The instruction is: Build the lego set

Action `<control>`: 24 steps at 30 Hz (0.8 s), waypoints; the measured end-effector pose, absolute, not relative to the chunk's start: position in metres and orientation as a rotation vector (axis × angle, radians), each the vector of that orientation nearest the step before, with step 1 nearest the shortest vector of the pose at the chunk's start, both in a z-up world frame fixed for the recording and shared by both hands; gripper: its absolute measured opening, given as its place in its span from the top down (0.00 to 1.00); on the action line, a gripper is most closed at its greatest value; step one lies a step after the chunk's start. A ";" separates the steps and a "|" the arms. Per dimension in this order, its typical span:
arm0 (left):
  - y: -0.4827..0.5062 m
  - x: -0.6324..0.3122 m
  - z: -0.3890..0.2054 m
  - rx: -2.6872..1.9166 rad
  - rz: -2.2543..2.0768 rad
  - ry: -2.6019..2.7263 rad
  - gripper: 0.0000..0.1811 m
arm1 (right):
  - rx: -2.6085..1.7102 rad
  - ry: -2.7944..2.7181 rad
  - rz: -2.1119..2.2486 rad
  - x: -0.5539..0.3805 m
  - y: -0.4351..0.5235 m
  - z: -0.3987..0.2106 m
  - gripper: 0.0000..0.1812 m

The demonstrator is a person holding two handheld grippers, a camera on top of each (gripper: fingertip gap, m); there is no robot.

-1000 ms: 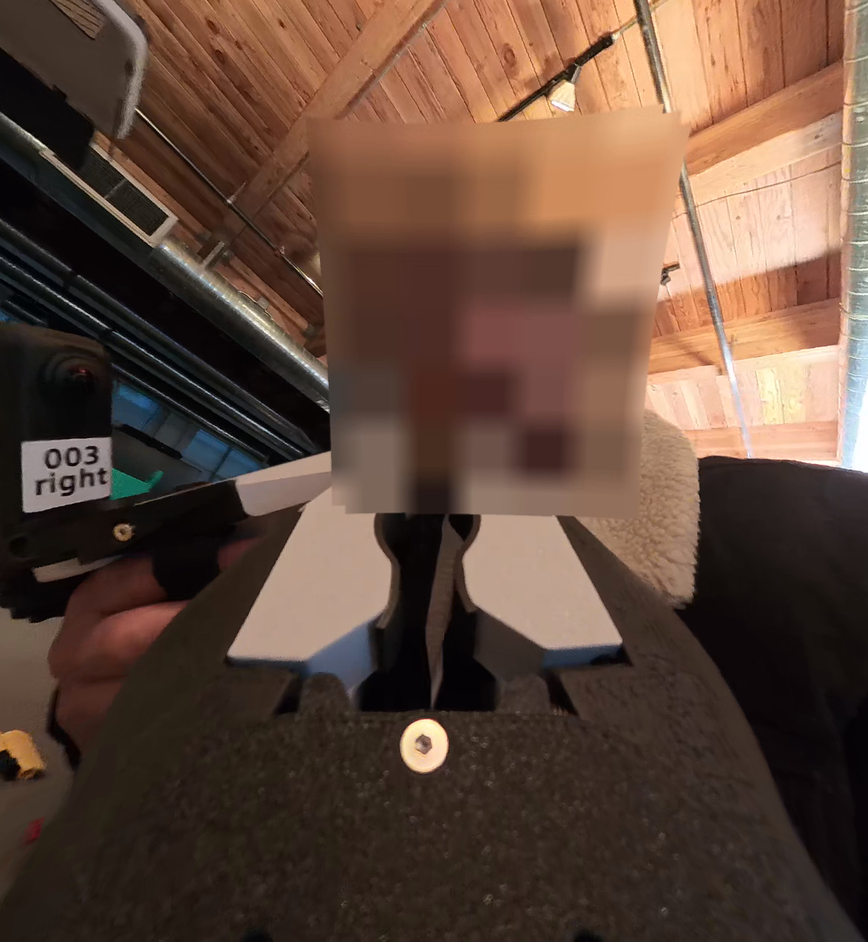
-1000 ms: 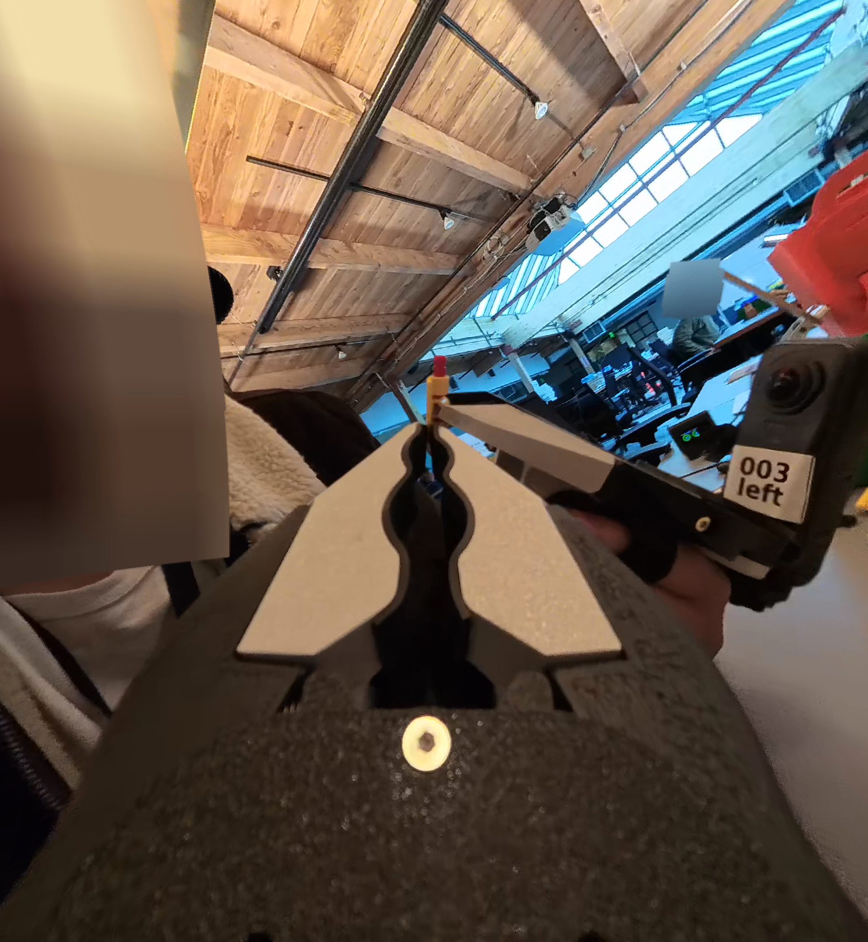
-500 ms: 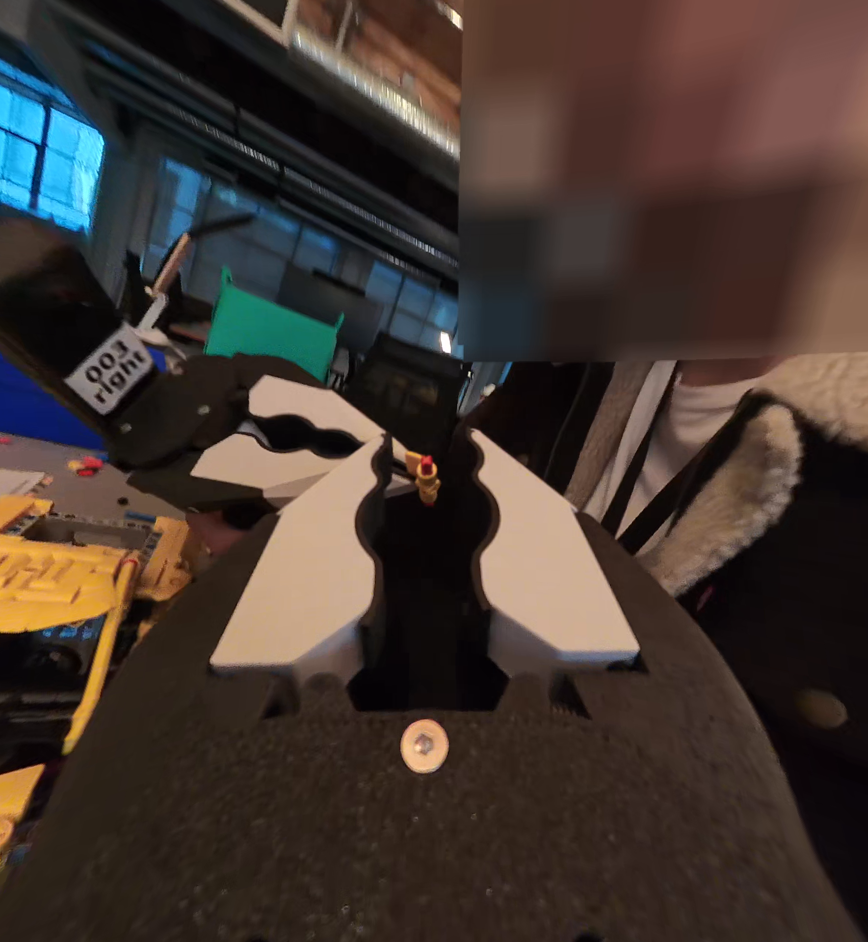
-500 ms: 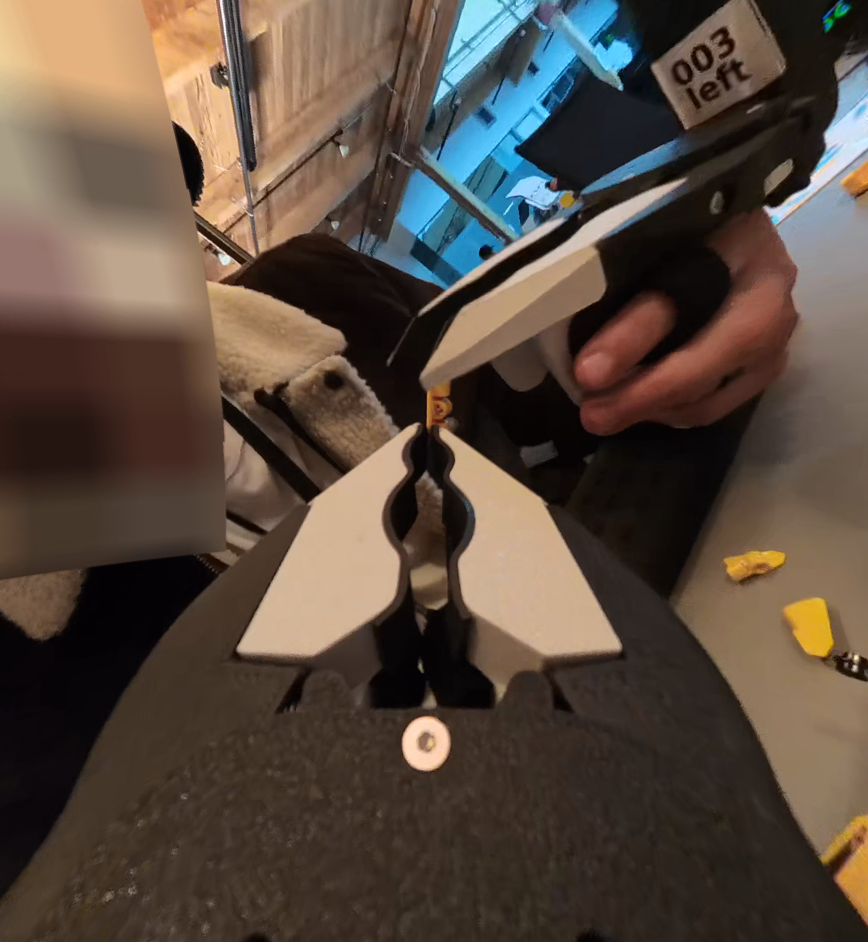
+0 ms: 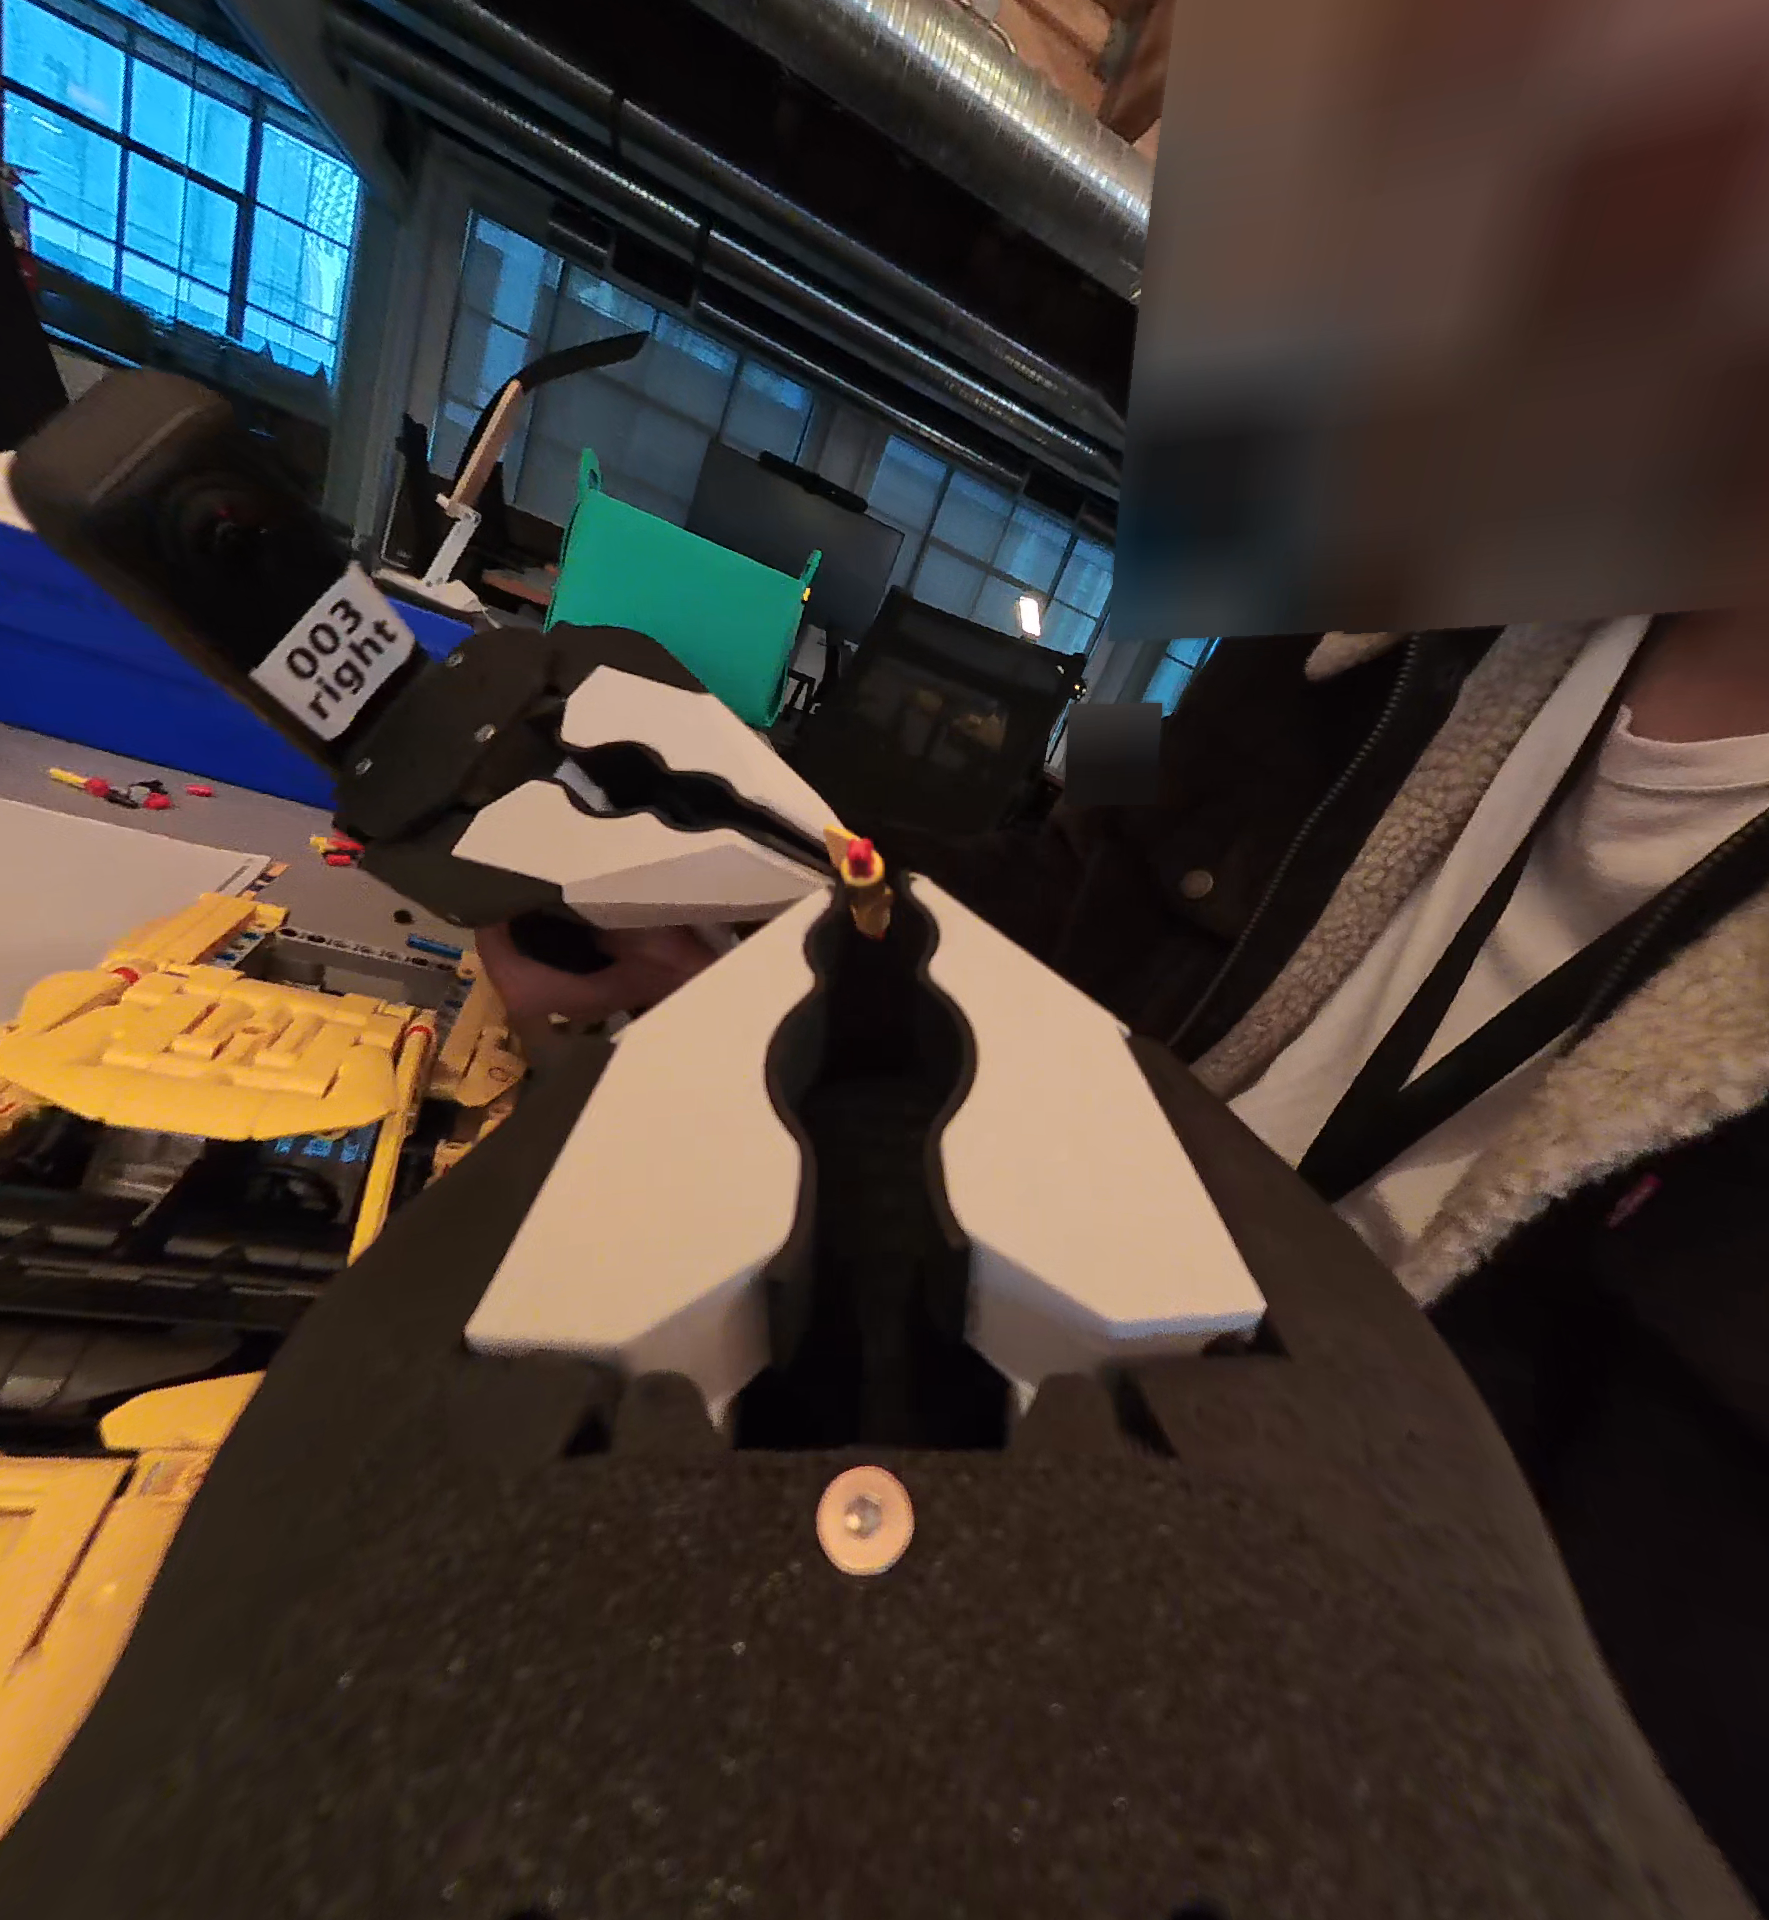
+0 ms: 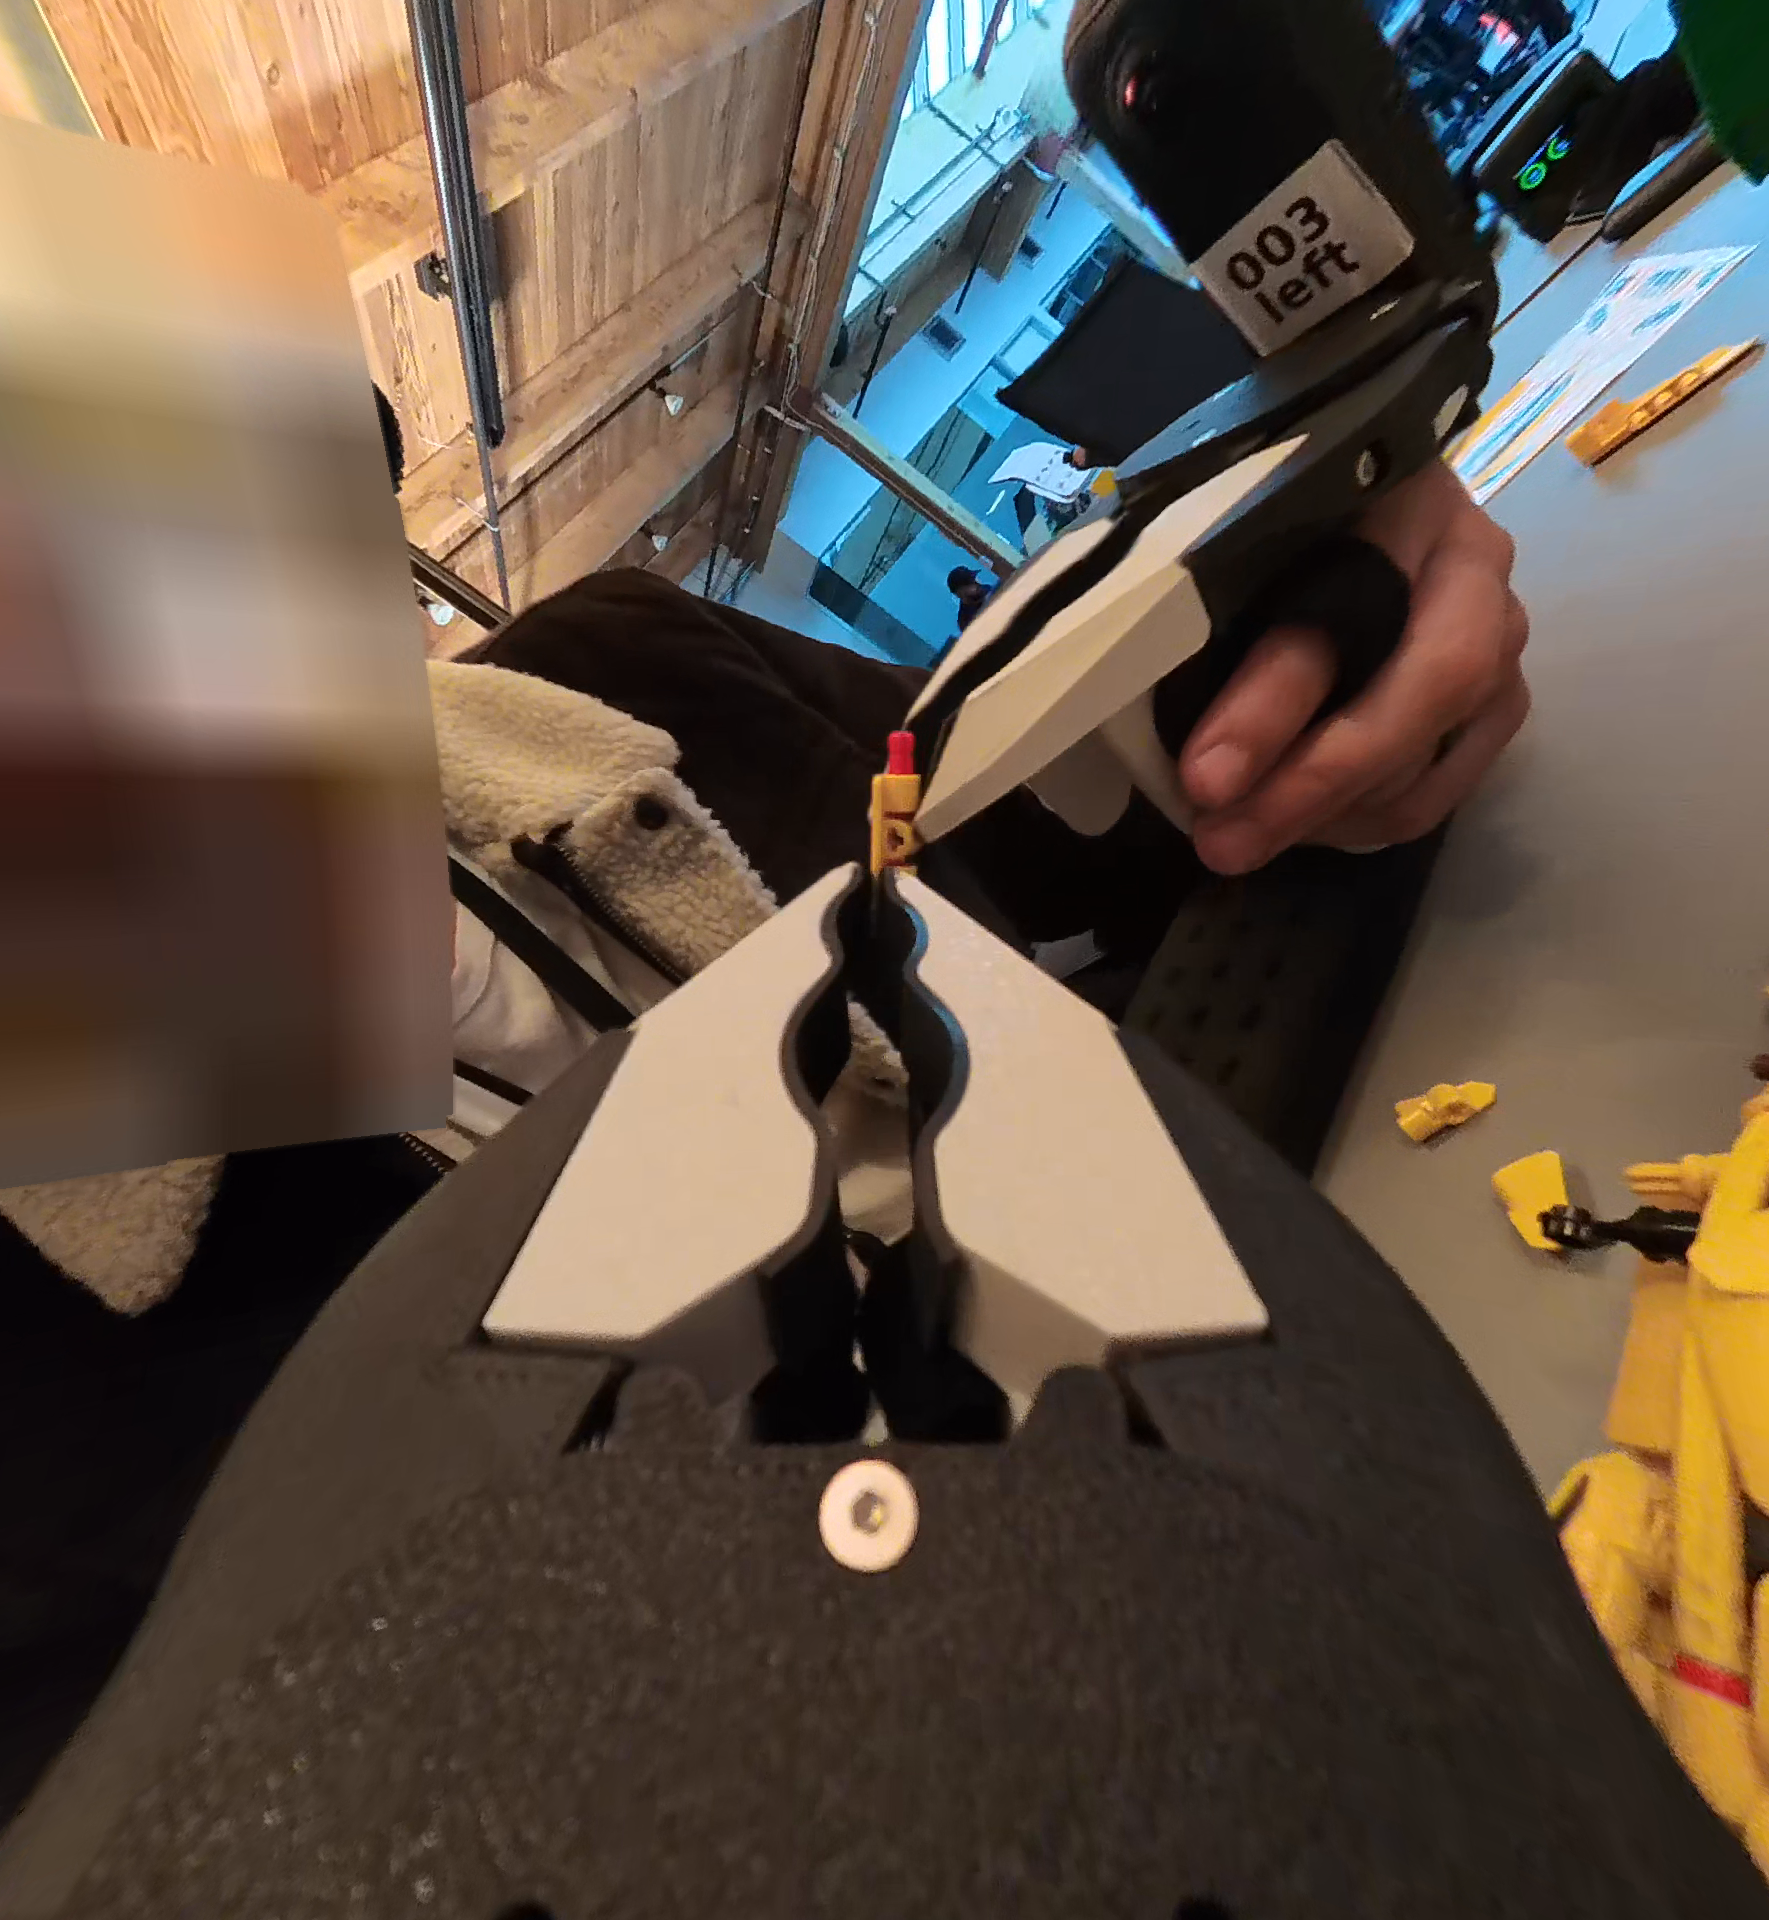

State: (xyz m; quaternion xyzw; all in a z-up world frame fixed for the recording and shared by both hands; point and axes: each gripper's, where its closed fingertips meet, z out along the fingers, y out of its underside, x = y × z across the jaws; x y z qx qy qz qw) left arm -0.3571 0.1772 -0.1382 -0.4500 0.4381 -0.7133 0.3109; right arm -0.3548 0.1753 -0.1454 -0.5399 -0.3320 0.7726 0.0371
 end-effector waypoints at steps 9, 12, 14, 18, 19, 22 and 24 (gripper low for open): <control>0.195 -0.358 -0.129 -1.153 -1.809 1.018 0.97 | -1.603 -0.875 2.304 -0.358 0.196 -0.133 0.99; 0.203 -0.362 -0.114 -1.059 -1.727 0.930 0.97 | -1.493 -0.734 2.361 -0.362 0.205 -0.117 0.99; 0.204 -0.366 -0.106 -1.011 -1.720 0.888 0.97 | -1.424 -0.672 2.426 -0.366 0.203 -0.108 0.99; 0.207 -0.372 -0.098 -0.974 -1.714 0.834 0.98 | -1.390 -0.651 2.449 -0.376 0.201 -0.109 0.99; 0.209 -0.372 -0.098 -0.985 -1.718 0.824 0.98 | -1.388 -0.639 2.439 -0.376 0.203 -0.109 0.99; 0.213 -0.372 -0.102 -1.025 -1.733 0.816 0.98 | -1.409 -0.667 2.351 -0.374 0.207 -0.112 0.99; 0.213 -0.371 -0.105 -1.047 -1.754 0.825 0.98 | -1.449 -0.702 2.307 -0.372 0.206 -0.115 0.99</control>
